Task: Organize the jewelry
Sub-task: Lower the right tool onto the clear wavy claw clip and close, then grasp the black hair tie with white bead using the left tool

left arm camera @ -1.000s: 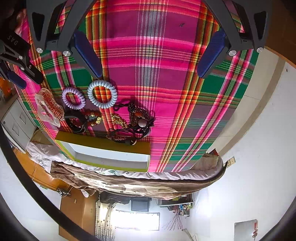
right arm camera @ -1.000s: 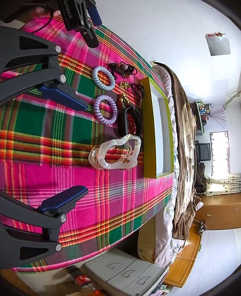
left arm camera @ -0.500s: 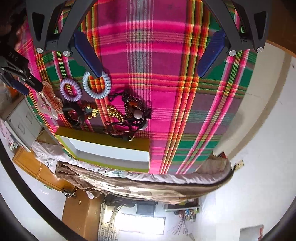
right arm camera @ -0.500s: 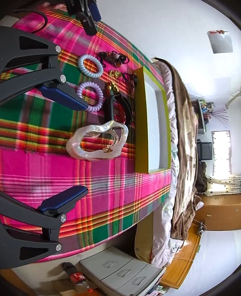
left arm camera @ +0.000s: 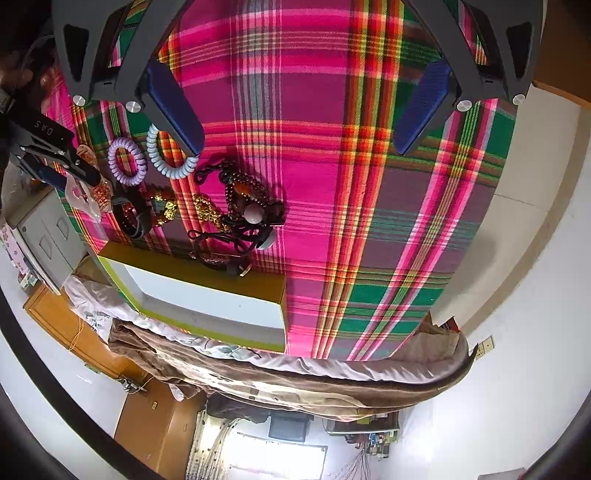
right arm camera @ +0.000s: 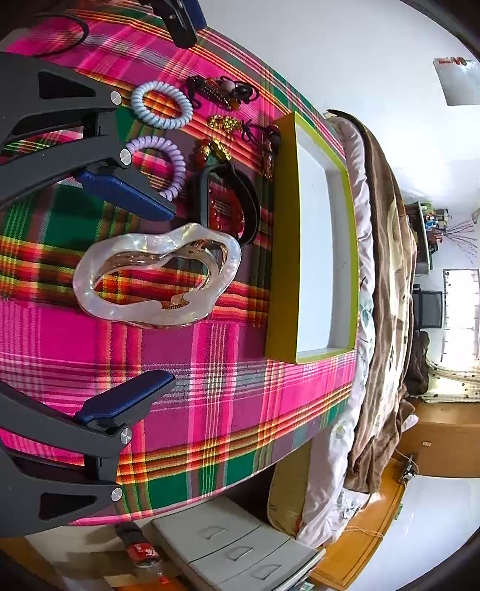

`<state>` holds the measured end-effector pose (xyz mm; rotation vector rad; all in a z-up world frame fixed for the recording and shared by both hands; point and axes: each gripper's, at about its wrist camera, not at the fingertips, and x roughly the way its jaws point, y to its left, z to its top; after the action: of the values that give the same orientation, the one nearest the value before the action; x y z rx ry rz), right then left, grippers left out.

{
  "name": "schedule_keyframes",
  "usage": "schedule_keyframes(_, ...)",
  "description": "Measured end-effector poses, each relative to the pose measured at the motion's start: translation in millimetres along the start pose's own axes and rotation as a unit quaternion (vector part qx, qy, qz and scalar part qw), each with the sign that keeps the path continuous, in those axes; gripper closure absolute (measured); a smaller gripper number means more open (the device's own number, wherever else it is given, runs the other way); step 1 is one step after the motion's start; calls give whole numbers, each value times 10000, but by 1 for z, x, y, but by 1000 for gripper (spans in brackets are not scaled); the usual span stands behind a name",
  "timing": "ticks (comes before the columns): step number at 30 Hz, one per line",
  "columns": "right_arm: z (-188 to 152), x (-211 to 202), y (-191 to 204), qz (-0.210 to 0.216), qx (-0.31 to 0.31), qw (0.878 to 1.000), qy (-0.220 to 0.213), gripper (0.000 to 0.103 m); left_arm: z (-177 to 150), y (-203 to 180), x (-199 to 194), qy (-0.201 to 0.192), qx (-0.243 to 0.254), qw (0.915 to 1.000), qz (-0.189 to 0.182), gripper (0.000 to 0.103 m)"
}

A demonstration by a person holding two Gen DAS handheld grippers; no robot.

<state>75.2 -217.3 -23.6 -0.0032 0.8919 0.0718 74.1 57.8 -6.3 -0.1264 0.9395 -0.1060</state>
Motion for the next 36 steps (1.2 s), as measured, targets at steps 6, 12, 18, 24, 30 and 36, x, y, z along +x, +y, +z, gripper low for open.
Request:
schedule_keyframes(6, 1, 0, -3, 23, 48, 10000, -33, 55, 10, -4, 9, 55, -64, 9997, -222, 0)
schedule_keyframes(12, 1, -3, -9, 31, 157, 9998, -92, 57, 15, -12, 18, 151, -38, 9996, -236, 5)
schedule_keyframes(18, 0, -9, -22, 31, 327, 9993, -178, 57, 22, -12, 29, 221, -205, 9993, -235, 14)
schedule_keyframes(24, 1, -16, -31, 19, 474, 9985, -277, 57, 41, -6, 33, 133, -227, 9996, -99, 19)
schedule_keyframes(30, 3, -16, -32, 64, 509, 9983, -281, 57, 57, -4, 49, 214, -145, 9996, -73, 35)
schedule_keyframes(36, 3, -13, -32, 58, 524, 9983, -235, 57, 61, -11, 60, 321, -23, 9992, -219, 49)
